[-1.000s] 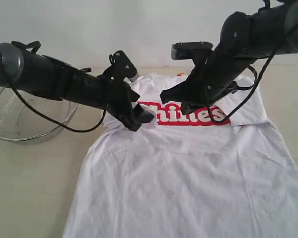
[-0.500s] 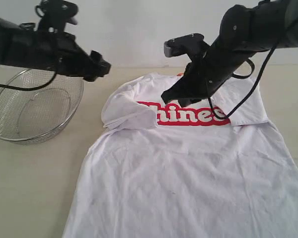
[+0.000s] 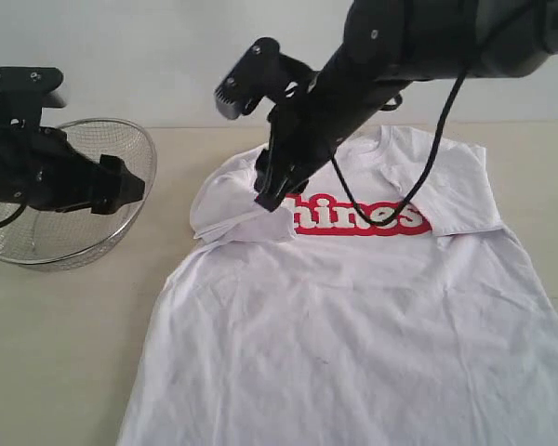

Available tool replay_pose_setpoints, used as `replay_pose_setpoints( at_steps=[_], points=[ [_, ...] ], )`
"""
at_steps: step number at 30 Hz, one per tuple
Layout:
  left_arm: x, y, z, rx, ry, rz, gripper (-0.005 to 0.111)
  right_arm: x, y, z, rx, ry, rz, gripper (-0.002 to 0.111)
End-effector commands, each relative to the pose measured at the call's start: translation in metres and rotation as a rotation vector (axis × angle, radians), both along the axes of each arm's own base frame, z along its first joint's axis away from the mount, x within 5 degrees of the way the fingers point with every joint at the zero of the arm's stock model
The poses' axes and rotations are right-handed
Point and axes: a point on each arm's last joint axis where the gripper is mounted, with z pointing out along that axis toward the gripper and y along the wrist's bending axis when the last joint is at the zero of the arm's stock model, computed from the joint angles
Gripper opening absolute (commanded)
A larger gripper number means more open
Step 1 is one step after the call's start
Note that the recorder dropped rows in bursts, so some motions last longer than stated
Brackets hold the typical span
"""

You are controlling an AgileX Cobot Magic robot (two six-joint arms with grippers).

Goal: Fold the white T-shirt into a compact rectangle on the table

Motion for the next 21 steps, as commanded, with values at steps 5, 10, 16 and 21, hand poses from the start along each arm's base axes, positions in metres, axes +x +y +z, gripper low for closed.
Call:
replay_pose_setpoints(
  at_steps=[5, 10, 16, 21],
  points=[
    [-0.004, 0.004, -0.002, -0.044, 0.021, 0.075, 0.071, -0.006, 0.044, -0.043, -0.093, -0.035, 0.196, 0.054],
    [-0.004, 0.004, -0.002, -0.043, 0.023, 0.075, 0.071, 0.001, 0.051, -0.065, -0.092, -0.067, 0.187, 0.054],
    [-0.004, 0.004, -0.002, -0.045, 0.023, 0.076, 0.071, 0.006, 0.062, -0.074, -0.074, -0.153, 0.183, 0.052],
    [-0.004, 0.004, -0.002, -0.045, 0.023, 0.076, 0.071, 0.008, 0.062, -0.078, -0.07, -0.167, 0.177, 0.047]
  ],
)
